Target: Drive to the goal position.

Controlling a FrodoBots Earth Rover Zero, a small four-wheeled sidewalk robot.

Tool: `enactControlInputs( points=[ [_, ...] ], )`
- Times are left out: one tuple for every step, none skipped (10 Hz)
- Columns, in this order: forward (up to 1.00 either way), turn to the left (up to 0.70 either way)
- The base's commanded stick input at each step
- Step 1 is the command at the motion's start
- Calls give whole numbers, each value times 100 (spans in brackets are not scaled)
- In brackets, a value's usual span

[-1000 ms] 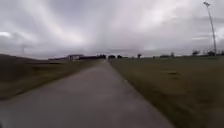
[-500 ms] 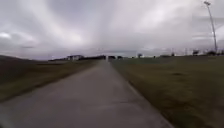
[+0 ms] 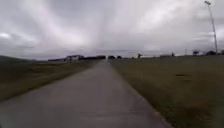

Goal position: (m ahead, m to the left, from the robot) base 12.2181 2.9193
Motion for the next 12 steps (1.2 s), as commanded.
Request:
enactControlInputs(
  points=[
    [70,0],
    [70,0],
    [70,0],
    [70,0],
    [70,0],
    [70,0],
    [70,0],
    [70,0],
    [70,7],
    [70,22],
    [70,35],
    [70,35]
  ],
)
